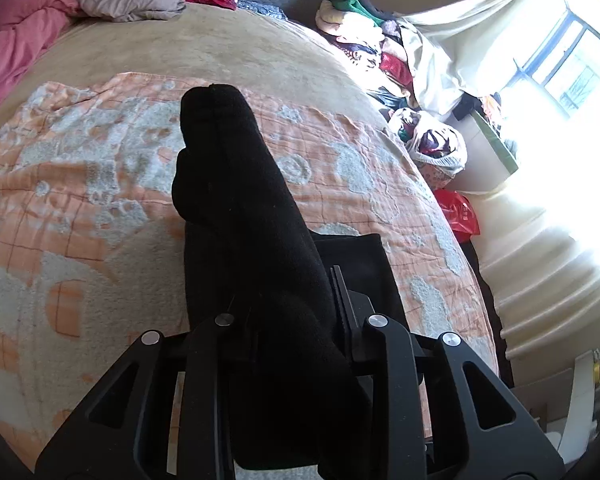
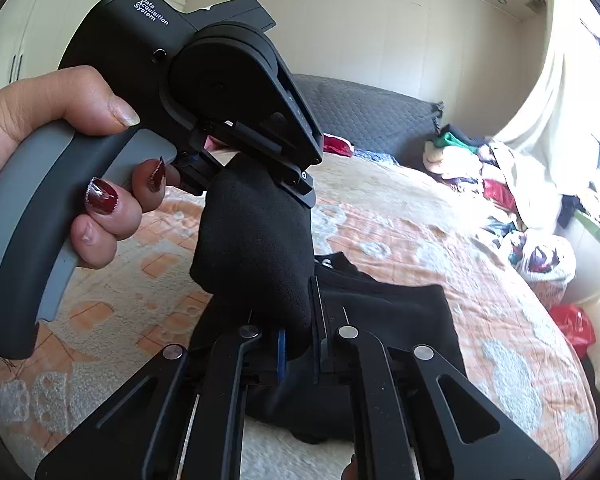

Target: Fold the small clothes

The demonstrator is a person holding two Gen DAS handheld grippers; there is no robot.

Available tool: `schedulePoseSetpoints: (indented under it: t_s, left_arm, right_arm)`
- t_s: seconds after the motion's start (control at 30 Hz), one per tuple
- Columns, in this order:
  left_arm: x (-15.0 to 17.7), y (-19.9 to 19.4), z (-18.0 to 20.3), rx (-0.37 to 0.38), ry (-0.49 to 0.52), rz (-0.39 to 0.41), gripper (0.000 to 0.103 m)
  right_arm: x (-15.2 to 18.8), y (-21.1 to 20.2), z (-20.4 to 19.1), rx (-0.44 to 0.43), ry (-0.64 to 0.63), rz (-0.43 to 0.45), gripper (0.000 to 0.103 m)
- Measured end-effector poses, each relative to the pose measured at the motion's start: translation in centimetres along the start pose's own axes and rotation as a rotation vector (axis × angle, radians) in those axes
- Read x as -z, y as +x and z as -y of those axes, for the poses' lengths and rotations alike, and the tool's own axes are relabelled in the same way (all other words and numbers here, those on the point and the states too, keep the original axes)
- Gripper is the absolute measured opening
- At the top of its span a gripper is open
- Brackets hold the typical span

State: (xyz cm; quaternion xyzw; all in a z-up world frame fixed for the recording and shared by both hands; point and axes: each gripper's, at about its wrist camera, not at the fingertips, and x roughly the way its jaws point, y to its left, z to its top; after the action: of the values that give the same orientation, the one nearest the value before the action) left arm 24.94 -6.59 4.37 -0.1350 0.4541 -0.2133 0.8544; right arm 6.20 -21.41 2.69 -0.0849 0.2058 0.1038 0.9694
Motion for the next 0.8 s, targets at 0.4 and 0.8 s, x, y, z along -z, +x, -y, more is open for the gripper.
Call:
schedulePoseSetpoints:
  t_s: [0.4, 0.8]
  left_arm:
    - [0.8, 7.3, 5.5, -0.071, 0.085, -0.133, 0.019]
    - [1.8, 12.7, 8.1, -0.117, 0.12, -0.218, 0.032]
  right_arm:
    - [3.0, 0.0, 6.7, -0.04, 0.388, -0.138, 0.007]
    - [6.1, 1.9, 11.4, -0.129, 0.684, -0.227, 0.008]
